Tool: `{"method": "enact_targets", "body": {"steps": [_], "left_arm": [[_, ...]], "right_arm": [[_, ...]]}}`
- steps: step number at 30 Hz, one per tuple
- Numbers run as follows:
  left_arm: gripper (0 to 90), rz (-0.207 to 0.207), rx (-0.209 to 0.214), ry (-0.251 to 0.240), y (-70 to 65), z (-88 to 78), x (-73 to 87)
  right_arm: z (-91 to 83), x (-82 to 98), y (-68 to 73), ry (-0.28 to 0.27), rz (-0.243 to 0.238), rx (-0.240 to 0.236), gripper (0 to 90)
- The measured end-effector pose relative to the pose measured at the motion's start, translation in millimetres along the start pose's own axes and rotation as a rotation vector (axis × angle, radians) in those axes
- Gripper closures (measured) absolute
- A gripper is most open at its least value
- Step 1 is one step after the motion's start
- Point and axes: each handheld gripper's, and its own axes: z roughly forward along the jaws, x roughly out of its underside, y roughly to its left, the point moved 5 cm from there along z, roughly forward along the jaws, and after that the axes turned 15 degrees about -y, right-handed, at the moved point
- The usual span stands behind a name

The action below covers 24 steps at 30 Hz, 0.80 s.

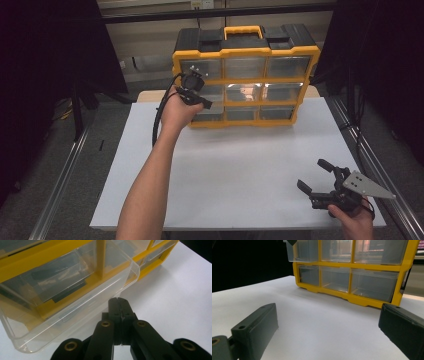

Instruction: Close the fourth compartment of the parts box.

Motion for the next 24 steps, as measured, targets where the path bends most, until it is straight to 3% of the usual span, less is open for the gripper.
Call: {"method": "enact_targets", "body": {"steps": [7,12,13,14,16,18,19,20,24], "left_arm": [[90.0,-0.010,-0.009,-0.012,0.9,2.4,-1.0],[90.0,0.013,-0.013,0.000,3.5,2.6,-1.6],[90.0,0.010,-0.017,-0.002,3.3,3.0,-1.6],[90.0,-0.018,-0.022,-0.023,1.9,4.9,-2.2],[90.0,0.014,-0.016,-0.003,4.4,4.2,-2.2],[90.0,0.019,-0.018,-0.001,5.1,4.8,-2.7],[90.0,-0.019,-0.030,-0.029,2.7,7.2,-3.2],[90.0,0.020,-0.019,0.000,5.3,5.6,-3.0],[90.0,0.006,-0.026,-0.016,5.3,7.5,-3.6]], "right_arm": [[0.0,0.2,-0.5,-0.002,-0.005,-0.007,2.2],[0.0,0.1,-0.2,-0.001,-0.004,-0.006,2.2],[0.0,0.1,0.0,-0.001,-0.003,-0.006,2.2],[-0.1,0.2,0.2,0.000,0.000,-0.007,2.2],[-0.2,-0.1,0.2,-0.001,-0.001,-0.007,2.2],[-0.2,0.1,0.3,0.001,-0.001,-0.007,2.2],[-0.1,0.0,0.3,-0.001,0.002,-0.008,2.2],[-0.2,-0.1,0.0,-0.002,-0.001,-0.006,2.2],[-0.2,-0.2,-0.6,-0.005,-0.004,-0.004,2.2]]}}
